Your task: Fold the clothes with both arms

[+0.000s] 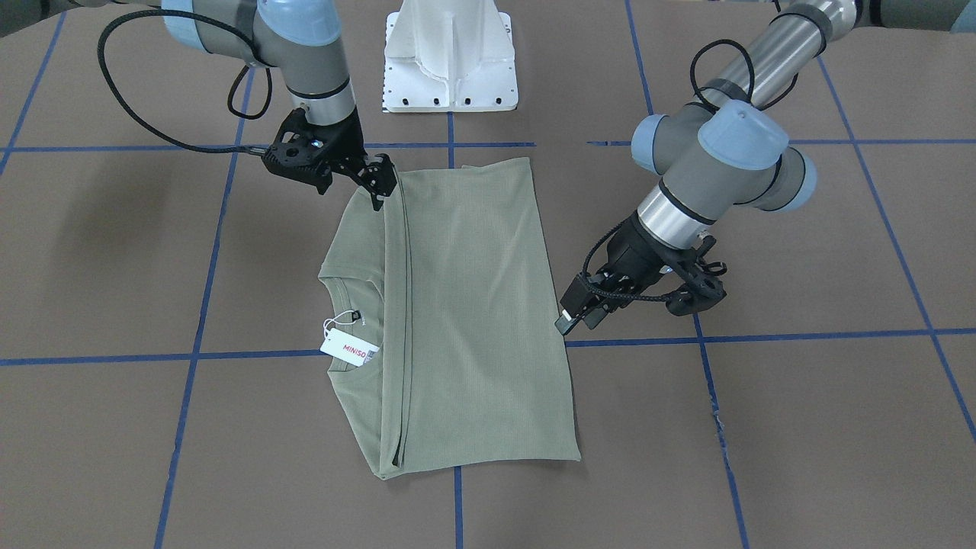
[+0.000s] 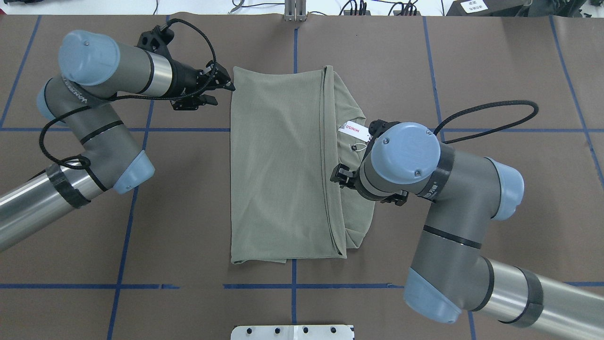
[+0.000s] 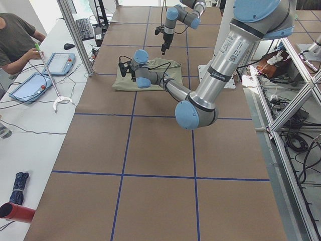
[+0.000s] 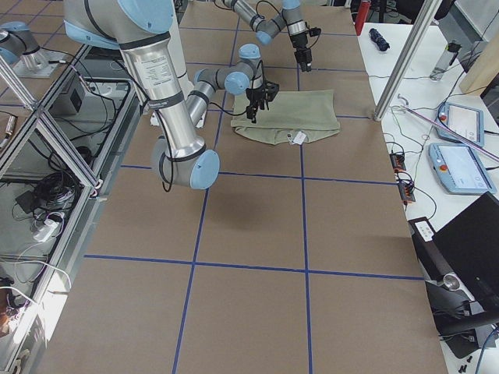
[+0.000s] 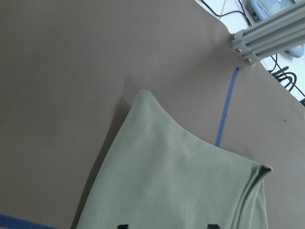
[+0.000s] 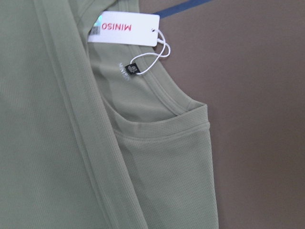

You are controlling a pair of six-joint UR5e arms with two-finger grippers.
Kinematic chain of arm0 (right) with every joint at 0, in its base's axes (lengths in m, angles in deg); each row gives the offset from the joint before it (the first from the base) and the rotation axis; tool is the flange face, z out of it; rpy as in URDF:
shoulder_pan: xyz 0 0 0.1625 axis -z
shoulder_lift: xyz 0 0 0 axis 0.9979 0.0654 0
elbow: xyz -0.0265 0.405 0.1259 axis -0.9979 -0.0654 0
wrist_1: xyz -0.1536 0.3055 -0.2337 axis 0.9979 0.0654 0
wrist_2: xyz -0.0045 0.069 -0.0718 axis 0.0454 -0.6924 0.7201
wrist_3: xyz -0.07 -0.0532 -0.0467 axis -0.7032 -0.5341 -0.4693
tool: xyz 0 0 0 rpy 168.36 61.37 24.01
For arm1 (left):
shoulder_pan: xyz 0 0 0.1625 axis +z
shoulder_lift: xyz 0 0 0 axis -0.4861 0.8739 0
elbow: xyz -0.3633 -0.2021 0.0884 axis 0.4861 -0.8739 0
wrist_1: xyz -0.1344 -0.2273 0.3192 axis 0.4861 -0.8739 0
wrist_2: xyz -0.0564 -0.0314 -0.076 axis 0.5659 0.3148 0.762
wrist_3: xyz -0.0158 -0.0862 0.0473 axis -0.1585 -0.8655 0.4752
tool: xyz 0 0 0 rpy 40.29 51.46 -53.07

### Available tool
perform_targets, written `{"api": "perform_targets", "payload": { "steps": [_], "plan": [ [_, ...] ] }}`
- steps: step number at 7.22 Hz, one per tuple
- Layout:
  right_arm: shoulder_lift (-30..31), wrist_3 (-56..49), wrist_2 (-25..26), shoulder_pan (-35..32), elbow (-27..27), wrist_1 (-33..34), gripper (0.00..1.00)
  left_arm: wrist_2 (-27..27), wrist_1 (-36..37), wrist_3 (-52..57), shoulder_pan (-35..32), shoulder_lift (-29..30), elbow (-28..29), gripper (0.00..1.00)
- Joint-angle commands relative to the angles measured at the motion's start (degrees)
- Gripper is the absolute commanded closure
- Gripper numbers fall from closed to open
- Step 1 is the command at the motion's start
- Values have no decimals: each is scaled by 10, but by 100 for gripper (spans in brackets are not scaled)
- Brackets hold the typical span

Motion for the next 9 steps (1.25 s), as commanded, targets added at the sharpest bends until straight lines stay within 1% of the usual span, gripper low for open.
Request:
{"api": "perform_targets", "payload": {
  "steps": [1, 2, 3, 4, 7, 8, 9],
  "plan": [
    [-29, -89, -21, 24, -47, 22, 0, 7, 9, 1, -1, -23, -34, 37],
    [-67, -142, -22, 27, -67, 79, 0, 7, 9, 1, -1, -23, -34, 37],
    [-83, -197, -21, 36, -73, 132, 0, 7, 9, 1, -1, -26, -34, 37],
    [-84, -228, -20, 43, -76, 145, 0, 7, 9, 1, -1, -26, -34, 37],
    [-106, -304, -23, 54, -119, 150, 0, 7, 10, 1, -1, -27, -33, 37],
    [-128, -305, -30, 54, -142, 166, 0, 7, 9, 1, -1, -27, -33, 37],
    [-130, -317, -37, 54, -144, 175, 0, 7, 10, 1, -1, -27, -33, 37]
  ]
}}
